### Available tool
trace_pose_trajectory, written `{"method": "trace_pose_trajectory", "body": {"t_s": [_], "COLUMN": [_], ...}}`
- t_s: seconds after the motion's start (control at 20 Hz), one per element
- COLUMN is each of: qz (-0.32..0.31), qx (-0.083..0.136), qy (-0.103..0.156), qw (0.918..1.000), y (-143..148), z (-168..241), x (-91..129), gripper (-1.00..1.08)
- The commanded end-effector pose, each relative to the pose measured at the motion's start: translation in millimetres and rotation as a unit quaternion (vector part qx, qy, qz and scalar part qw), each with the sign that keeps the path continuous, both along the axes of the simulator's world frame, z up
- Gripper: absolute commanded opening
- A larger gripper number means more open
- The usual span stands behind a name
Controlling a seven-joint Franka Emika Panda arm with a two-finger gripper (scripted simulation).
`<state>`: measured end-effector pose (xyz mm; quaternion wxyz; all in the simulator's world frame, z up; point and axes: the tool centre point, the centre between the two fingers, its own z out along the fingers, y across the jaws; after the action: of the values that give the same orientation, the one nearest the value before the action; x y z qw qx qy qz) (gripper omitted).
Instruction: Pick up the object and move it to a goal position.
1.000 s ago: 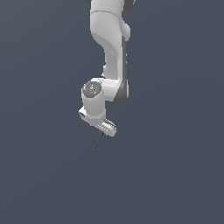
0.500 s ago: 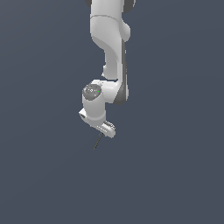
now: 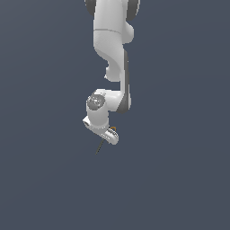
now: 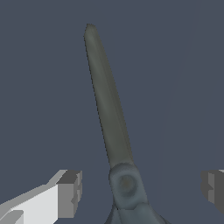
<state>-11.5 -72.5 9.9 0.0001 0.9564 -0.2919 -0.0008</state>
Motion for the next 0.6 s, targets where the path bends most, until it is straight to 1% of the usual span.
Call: {"method": "trace_pose_trajectory", "body": {"t_s": [0.0,0.05,0.55], "qz": [0.000,0.000,-0.001], "qx": [0.000,0.000,0.000], "qy": [-0.001,-0.001,-0.001], "qw": [1.0000,1.0000,1.0000], "y": [0.0,0.0,-1.6], "z": [-2.1,-2.1,-0.4], "x": [1.0,1.0,0.9], "gripper": [1.00,-1.00,-1.00]}}
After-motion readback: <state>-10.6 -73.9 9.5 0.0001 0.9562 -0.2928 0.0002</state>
